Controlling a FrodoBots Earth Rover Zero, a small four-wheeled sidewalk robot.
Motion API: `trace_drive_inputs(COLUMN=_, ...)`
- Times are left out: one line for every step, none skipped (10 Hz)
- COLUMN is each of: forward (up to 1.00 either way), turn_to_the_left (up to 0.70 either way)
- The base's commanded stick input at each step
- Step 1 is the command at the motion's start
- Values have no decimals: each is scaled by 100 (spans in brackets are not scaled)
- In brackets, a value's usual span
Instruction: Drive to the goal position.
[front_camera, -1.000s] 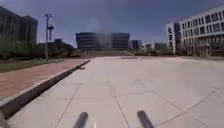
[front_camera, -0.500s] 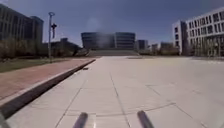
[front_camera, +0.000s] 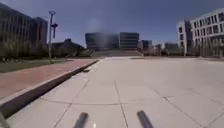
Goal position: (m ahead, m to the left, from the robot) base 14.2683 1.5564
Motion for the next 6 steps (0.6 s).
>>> trace_drive_inputs(forward=100, turn_to_the_left=0)
trace_drive_inputs(forward=100, turn_to_the_left=0)
trace_drive_inputs(forward=100, turn_to_the_left=0)
trace_drive_inputs(forward=100, turn_to_the_left=0)
trace_drive_inputs(forward=100, turn_to_the_left=0)
trace_drive_inputs(forward=100, turn_to_the_left=0)
